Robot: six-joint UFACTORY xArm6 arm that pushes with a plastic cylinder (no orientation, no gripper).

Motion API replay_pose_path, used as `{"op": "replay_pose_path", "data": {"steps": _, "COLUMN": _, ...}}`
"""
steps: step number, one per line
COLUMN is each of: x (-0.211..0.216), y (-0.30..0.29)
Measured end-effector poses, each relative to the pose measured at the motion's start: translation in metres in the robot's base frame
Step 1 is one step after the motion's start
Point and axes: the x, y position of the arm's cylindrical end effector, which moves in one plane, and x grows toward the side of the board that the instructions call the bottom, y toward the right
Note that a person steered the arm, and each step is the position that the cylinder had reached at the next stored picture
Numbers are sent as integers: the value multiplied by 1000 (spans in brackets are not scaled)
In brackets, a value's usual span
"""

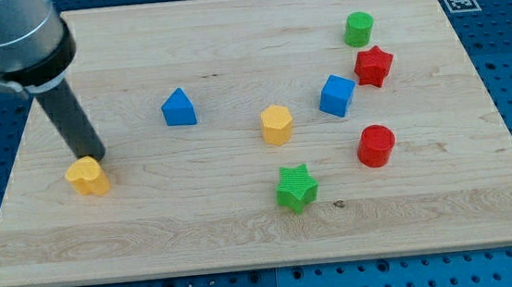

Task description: Move the yellow heart slightly downwards

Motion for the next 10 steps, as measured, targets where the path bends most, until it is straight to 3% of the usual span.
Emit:
{"op": "replay_pose_path", "data": {"steps": 8, "x": 2, "y": 18}}
{"op": "replay_pose_path", "data": {"steps": 10, "x": 20, "y": 39}}
